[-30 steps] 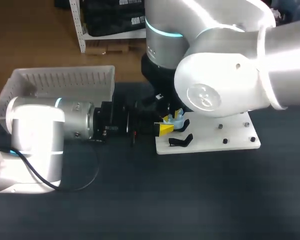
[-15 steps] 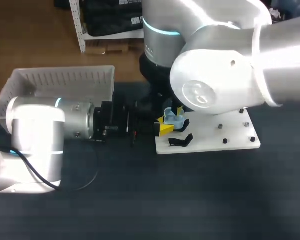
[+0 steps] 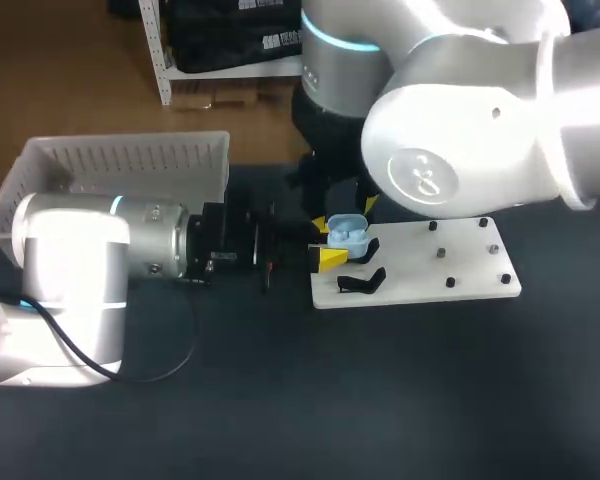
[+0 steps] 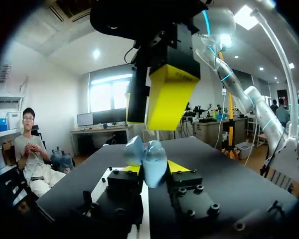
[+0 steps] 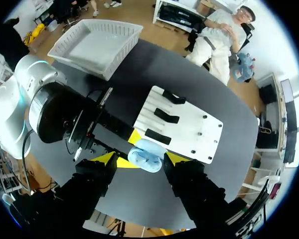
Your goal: Pick up each earbud case from the left stands, insert the matching earbuds, close the lid, and place the case in the box.
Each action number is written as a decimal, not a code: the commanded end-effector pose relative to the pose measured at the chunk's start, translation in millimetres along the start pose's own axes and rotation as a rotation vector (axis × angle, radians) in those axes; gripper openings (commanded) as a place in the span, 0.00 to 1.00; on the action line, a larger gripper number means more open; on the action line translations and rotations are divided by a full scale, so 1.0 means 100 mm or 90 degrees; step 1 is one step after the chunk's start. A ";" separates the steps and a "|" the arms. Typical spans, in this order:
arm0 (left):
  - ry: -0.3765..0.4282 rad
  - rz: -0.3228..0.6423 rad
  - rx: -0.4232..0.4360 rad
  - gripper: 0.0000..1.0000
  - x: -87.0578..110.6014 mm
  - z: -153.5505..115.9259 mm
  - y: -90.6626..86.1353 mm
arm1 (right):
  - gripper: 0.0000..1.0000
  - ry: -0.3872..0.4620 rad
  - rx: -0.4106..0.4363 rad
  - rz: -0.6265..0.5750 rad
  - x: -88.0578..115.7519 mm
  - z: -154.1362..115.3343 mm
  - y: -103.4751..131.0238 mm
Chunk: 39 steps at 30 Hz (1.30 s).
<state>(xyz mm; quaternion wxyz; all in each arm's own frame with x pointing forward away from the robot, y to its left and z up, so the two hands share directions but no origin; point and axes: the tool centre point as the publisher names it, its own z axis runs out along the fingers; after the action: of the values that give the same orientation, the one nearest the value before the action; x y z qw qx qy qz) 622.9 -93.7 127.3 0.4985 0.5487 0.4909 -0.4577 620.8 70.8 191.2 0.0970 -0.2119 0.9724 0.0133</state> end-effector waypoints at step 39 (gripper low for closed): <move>-0.002 0.002 -0.004 0.00 0.00 0.00 -0.01 | 1.00 -0.049 0.011 0.279 0.25 0.15 -0.74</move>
<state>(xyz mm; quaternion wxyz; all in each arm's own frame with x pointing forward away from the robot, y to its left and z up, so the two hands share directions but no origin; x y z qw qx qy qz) 622.8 -93.5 127.4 0.4984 0.5487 0.4910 -0.4576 649.8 14.4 165.9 0.0717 -0.0128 0.9972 0.0187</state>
